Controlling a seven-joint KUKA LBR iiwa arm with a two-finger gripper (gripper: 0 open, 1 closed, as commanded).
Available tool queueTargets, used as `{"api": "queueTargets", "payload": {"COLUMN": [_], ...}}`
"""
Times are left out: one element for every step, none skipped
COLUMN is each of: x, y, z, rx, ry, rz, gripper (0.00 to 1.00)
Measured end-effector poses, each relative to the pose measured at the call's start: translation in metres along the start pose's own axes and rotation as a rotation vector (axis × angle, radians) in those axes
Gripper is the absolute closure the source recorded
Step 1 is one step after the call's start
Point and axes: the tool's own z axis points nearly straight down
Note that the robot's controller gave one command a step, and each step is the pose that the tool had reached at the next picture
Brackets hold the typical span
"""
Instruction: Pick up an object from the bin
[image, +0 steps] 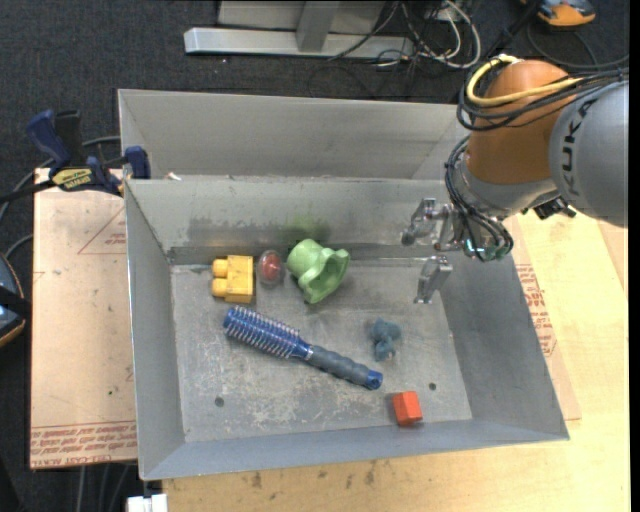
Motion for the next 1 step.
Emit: {"api": "queueTargets", "payload": {"x": [0.0592], "y": [0.0638], "z": [0.0841], "rx": [-0.001], "ry": [-0.001], "rz": [-0.322], "gripper": [0.00]}}
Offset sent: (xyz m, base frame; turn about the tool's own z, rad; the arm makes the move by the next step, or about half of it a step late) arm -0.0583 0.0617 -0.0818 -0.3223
